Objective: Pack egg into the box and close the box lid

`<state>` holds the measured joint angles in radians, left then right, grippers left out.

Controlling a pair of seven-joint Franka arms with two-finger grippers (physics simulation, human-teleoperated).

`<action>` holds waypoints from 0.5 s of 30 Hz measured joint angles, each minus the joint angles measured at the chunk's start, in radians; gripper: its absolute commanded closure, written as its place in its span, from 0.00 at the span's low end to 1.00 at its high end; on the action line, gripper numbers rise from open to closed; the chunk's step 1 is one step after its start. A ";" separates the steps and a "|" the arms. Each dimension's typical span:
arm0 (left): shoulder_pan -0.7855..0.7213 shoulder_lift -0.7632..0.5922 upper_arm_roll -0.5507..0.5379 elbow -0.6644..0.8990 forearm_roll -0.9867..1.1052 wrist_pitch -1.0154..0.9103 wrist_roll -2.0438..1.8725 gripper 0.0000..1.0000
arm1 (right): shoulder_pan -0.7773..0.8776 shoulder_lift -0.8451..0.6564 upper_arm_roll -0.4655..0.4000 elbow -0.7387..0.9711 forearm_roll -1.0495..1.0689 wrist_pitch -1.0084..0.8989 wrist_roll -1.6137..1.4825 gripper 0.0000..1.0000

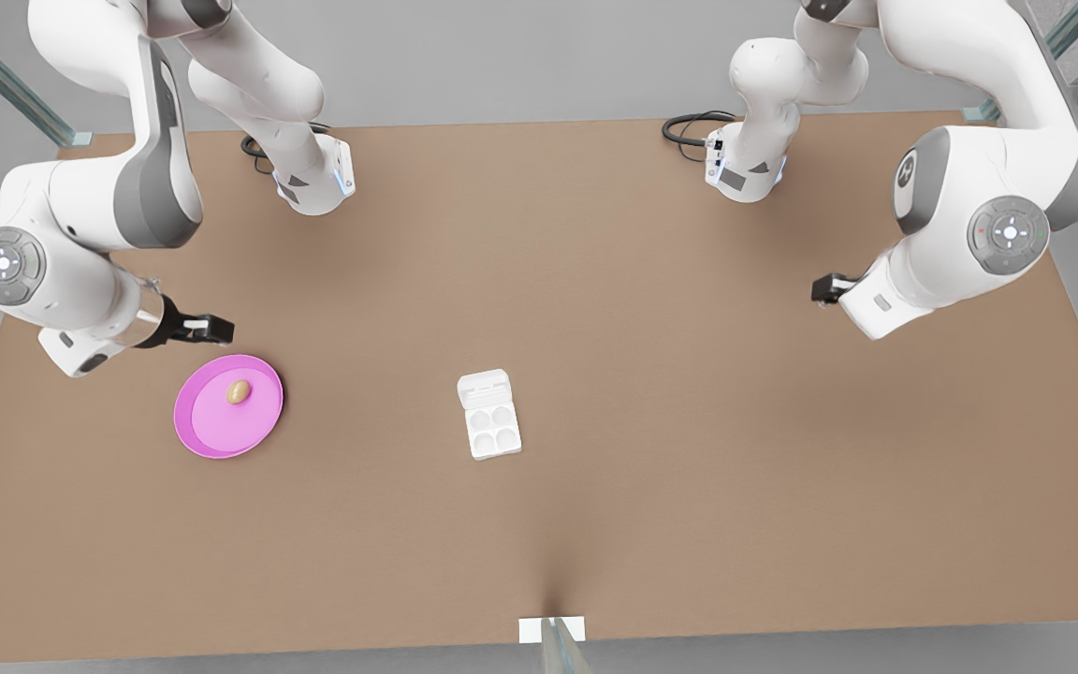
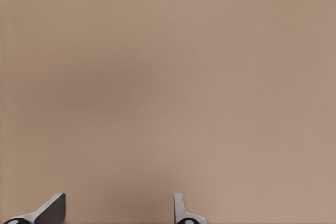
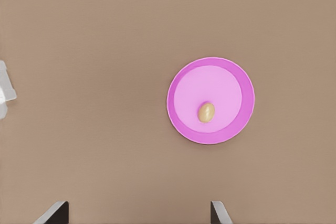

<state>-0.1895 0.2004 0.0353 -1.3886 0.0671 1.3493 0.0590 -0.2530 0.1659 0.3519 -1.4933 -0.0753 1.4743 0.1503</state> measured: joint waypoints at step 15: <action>0.000 0.021 -0.002 0.000 0.007 0.056 0.010 0.00 | -0.196 0.256 0.002 -0.419 -0.130 0.568 -0.055 0.00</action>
<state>-0.1900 0.2212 0.0332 -1.3887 0.0745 1.4056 0.0689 -0.4490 0.4219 0.3541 -1.9127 -0.2055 2.0425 0.0951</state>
